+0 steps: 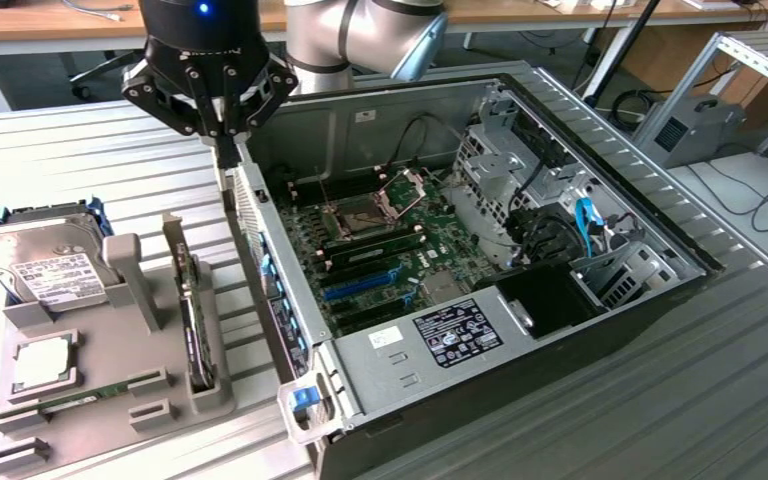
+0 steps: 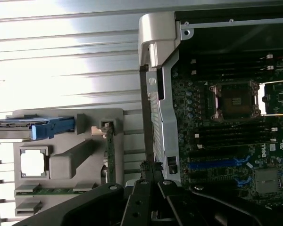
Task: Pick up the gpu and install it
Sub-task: 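Reach for the gpu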
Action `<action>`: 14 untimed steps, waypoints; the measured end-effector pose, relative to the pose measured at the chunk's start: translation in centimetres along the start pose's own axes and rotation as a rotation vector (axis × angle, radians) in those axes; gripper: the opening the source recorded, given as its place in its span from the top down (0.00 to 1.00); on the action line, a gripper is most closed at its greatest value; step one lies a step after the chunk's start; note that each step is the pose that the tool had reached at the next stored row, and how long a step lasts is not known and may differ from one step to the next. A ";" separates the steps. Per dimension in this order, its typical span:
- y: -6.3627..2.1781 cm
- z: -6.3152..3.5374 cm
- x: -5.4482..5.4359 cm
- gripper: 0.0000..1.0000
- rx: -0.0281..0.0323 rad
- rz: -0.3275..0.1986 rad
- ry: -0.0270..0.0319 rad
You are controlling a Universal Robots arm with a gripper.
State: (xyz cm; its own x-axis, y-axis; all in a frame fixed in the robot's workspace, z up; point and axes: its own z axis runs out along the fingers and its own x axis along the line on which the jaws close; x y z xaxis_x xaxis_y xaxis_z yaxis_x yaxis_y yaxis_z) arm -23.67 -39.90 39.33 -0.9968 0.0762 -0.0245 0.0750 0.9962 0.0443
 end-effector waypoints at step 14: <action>-0.07 -0.02 1.0 0.89 -0.0001 0.000 0.0000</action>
State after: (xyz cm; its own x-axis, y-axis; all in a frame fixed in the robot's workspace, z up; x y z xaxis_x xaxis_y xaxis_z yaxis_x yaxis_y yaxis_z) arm -24.65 -39.90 39.32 -0.9968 0.0763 -0.0245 0.0751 0.9962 0.0444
